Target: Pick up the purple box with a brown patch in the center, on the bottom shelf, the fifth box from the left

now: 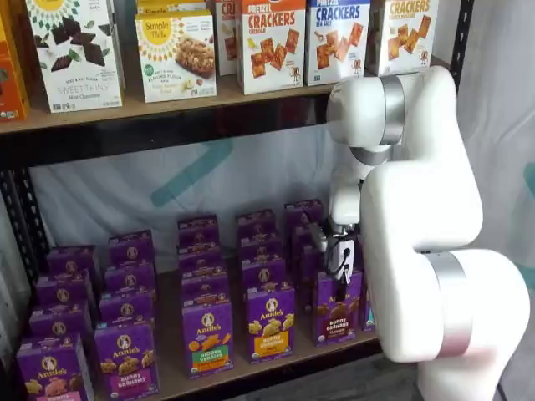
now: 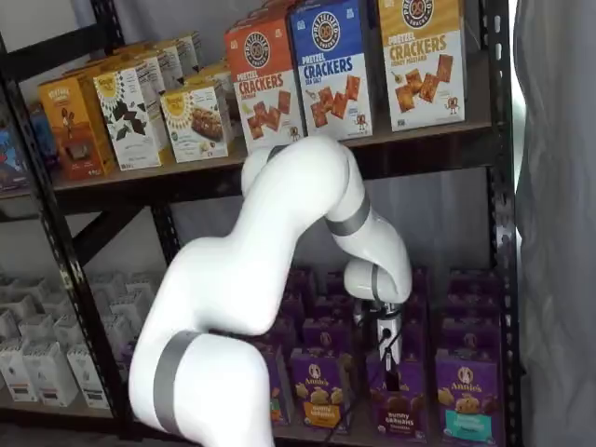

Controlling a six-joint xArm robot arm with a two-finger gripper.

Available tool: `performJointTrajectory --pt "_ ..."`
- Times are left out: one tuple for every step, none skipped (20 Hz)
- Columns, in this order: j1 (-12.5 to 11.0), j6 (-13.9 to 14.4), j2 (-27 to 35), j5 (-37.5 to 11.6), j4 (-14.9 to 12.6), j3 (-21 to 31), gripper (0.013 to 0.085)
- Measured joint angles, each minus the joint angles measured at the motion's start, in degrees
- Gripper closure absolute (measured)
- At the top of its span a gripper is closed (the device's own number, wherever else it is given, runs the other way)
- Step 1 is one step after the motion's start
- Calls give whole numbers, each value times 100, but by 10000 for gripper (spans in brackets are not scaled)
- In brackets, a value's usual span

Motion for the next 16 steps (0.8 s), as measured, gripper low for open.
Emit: performJointTrajectory --pt "2 -1 -5 -2 3 7 410" --pt "4 -8 -10 2 14 11 410" --pt "7 -20 -16 11 32 17 450" --pt "11 -26 -24 19 42 26 490" --pt "13 -25 -29 20 43 34 490" --pt "16 -19 -35 20 40 43 530" --pt "18 -15 -39 20 37 49 530" --pt "19 -16 -45 15 39 60 570" --pt "21 -17 -53 -1 42 76 570" --pt "23 -12 -61 -25 38 96 570" --pt "24 -6 -66 -36 33 108 570" --pt "25 -4 -72 -42 31 120 570" --pt "25 -2 -78 -46 29 129 570" --pt "25 4 -85 -43 23 141 610" --pt "25 9 -92 -39 17 150 610" --pt "25 10 -98 -41 15 162 650"
